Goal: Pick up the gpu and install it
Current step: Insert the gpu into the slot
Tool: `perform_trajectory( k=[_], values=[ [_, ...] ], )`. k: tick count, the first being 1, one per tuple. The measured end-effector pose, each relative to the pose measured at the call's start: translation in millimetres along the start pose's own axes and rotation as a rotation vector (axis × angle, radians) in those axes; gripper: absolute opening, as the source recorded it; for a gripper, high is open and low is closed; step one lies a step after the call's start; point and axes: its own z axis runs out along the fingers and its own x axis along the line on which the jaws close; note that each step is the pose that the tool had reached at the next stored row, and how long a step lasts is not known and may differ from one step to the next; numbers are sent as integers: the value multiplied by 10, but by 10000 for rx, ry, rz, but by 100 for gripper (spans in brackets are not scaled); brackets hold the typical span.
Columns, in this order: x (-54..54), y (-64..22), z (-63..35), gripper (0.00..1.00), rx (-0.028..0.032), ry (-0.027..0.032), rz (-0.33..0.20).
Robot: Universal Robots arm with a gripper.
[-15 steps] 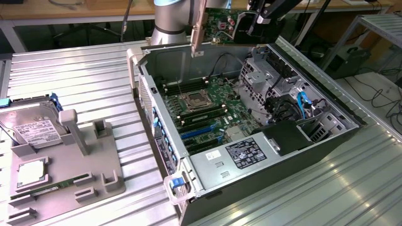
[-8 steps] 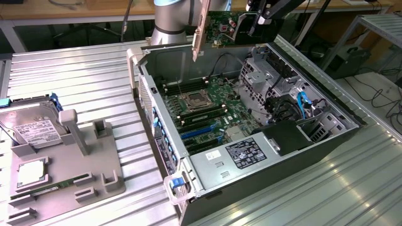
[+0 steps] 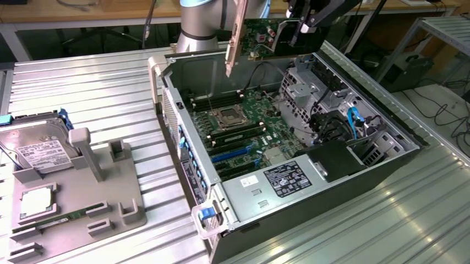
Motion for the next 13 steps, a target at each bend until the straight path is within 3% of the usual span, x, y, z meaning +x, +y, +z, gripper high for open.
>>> perform_trajectory(
  k=[3, 10, 13],
  values=[
    [1, 2, 8, 27, 47, 66, -82],
    [2, 4, 29, 27, 267, 90, -601],
    [3, 5, 32, 27, 275, 93, -610]
  ],
)
